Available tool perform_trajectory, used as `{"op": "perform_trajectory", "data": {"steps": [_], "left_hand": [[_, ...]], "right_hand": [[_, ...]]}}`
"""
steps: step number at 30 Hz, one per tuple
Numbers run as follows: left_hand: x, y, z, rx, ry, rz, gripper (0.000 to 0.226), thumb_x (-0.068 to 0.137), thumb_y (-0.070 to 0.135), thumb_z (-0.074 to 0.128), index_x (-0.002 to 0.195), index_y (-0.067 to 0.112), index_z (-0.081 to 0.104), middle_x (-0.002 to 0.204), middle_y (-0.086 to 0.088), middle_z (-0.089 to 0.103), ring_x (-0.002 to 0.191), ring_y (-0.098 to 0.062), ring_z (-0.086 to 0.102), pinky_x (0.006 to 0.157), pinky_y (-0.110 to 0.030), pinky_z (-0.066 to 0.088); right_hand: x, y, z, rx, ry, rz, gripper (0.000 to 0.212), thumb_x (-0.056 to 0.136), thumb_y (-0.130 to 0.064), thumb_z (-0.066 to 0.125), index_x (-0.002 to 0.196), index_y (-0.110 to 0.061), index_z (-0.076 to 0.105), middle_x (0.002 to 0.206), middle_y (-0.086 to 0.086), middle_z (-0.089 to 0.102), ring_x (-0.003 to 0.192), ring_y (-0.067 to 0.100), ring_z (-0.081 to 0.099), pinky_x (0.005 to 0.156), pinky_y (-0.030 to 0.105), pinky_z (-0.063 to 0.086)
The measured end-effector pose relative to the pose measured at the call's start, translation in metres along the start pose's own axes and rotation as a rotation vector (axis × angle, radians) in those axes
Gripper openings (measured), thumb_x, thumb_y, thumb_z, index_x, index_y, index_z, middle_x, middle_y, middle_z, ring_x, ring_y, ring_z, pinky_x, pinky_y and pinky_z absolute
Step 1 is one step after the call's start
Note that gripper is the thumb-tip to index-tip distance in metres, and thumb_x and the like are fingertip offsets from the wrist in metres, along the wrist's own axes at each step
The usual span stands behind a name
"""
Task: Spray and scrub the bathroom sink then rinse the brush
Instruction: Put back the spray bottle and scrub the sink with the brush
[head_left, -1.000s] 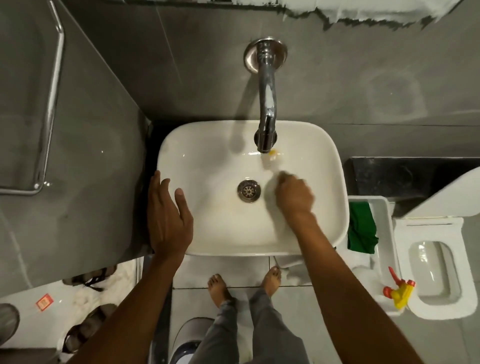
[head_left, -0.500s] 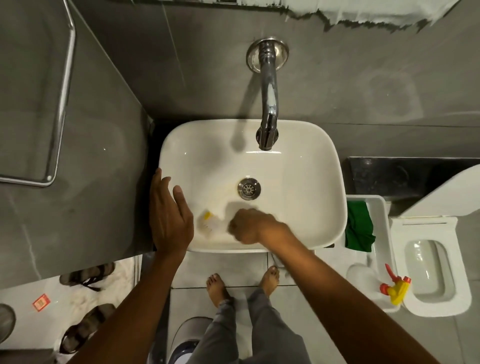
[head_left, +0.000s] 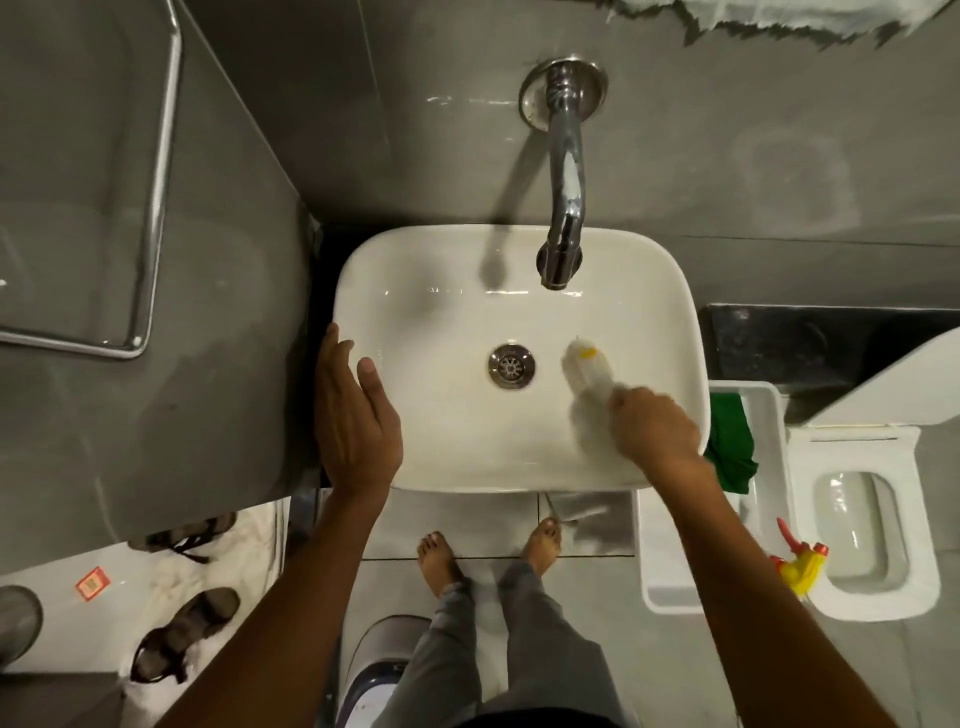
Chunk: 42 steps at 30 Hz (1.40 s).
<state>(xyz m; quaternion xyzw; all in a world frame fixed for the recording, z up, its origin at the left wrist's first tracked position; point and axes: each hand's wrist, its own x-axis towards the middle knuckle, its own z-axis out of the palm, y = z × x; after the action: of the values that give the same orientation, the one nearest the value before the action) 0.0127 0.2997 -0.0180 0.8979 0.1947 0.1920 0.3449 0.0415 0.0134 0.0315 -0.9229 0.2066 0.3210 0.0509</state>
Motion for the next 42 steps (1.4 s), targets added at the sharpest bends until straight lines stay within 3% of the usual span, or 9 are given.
{"op": "perform_trajectory", "data": {"steps": [5, 8, 12, 16, 18, 21, 29, 35, 42], "left_hand": [[-0.001, 0.001, -0.001, 0.023, -0.017, 0.011, 0.037, 0.116, 0.013, 0.041, 0.144, -0.005, 0.057, 0.161, -0.017, 0.053, 0.145, -0.033, 0.057, 0.118, -0.024, 0.042], [-0.002, -0.003, 0.001, 0.036, 0.001, 0.052, 0.037, 0.116, 0.01, 0.039, 0.144, -0.006, 0.057, 0.161, -0.019, 0.053, 0.147, -0.035, 0.056, 0.119, -0.038, 0.048], [-0.005, -0.003, 0.004, 0.064, 0.026, 0.064, 0.038, 0.116, 0.01, 0.04, 0.142, -0.009, 0.059, 0.157, -0.022, 0.057, 0.145, -0.038, 0.058, 0.116, -0.048, 0.052], [-0.003, -0.003, 0.002, 0.071, 0.012, 0.057, 0.037, 0.115, 0.009, 0.041, 0.14, -0.01, 0.06, 0.157, -0.023, 0.057, 0.146, -0.039, 0.057, 0.115, -0.051, 0.052], [-0.004, -0.005, 0.003, 0.072, 0.027, 0.049, 0.034, 0.114, 0.005, 0.044, 0.139, -0.011, 0.061, 0.155, -0.024, 0.058, 0.144, -0.039, 0.059, 0.114, -0.05, 0.053], [-0.004, -0.002, 0.002, 0.055, 0.023, 0.042, 0.033, 0.112, 0.002, 0.047, 0.139, -0.012, 0.061, 0.154, -0.025, 0.059, 0.144, -0.039, 0.059, 0.113, -0.05, 0.054], [-0.002, 0.002, -0.005, -0.077, -0.026, 0.015, 0.039, 0.114, 0.006, 0.041, 0.149, -0.008, 0.053, 0.159, -0.022, 0.054, 0.15, -0.035, 0.052, 0.123, -0.039, 0.045], [0.001, 0.002, -0.003, -0.051, 0.023, 0.039, 0.038, 0.115, 0.008, 0.042, 0.145, -0.009, 0.055, 0.154, -0.023, 0.059, 0.143, -0.037, 0.059, 0.121, -0.018, 0.038], [0.001, 0.005, -0.004, -0.045, 0.004, 0.027, 0.036, 0.114, 0.008, 0.043, 0.143, -0.01, 0.056, 0.156, -0.025, 0.056, 0.143, -0.039, 0.058, 0.118, -0.007, 0.029]], "right_hand": [[-0.06, -0.081, 0.04, -0.106, -0.238, -0.336, 0.032, 0.101, -0.026, 0.051, 0.127, -0.026, 0.07, 0.127, 0.003, 0.072, 0.118, 0.028, 0.07, 0.09, 0.038, 0.052], [-0.057, -0.155, 0.047, 0.035, -0.136, -0.442, 0.029, 0.105, -0.027, 0.048, 0.121, -0.024, 0.071, 0.124, 0.008, 0.072, 0.115, 0.033, 0.071, 0.083, 0.036, 0.05], [0.013, -0.162, -0.004, 0.161, 0.024, -0.312, 0.036, 0.108, -0.03, 0.043, 0.135, -0.022, 0.066, 0.134, 0.012, 0.069, 0.126, 0.036, 0.066, 0.101, 0.041, 0.051], [0.054, -0.061, -0.056, -0.06, 0.137, -0.018, 0.037, 0.1, -0.017, 0.053, 0.134, -0.015, 0.067, 0.134, 0.013, 0.069, 0.126, 0.037, 0.067, 0.101, 0.044, 0.053], [0.038, -0.014, -0.06, -0.191, 0.149, 0.095, 0.037, 0.099, -0.016, 0.054, 0.133, -0.012, 0.069, 0.133, 0.015, 0.071, 0.124, 0.039, 0.068, 0.1, 0.047, 0.054], [-0.011, -0.001, -0.032, -0.383, 0.003, 0.011, 0.035, 0.102, -0.02, 0.052, 0.131, -0.012, 0.068, 0.13, 0.012, 0.072, 0.12, 0.033, 0.07, 0.098, 0.041, 0.054], [-0.069, -0.131, 0.023, -0.271, -0.306, -0.404, 0.035, 0.097, -0.02, 0.057, 0.13, -0.02, 0.069, 0.134, 0.004, 0.069, 0.123, 0.028, 0.069, 0.091, 0.035, 0.049], [-0.006, -0.19, -0.007, 0.221, -0.016, -0.28, 0.036, 0.109, -0.027, 0.042, 0.134, -0.016, 0.065, 0.136, 0.014, 0.068, 0.127, 0.037, 0.066, 0.103, 0.044, 0.05], [0.04, -0.034, -0.044, 0.033, 0.093, 0.069, 0.039, 0.106, -0.022, 0.044, 0.137, -0.015, 0.066, 0.134, 0.014, 0.069, 0.125, 0.038, 0.067, 0.101, 0.043, 0.053]]}}
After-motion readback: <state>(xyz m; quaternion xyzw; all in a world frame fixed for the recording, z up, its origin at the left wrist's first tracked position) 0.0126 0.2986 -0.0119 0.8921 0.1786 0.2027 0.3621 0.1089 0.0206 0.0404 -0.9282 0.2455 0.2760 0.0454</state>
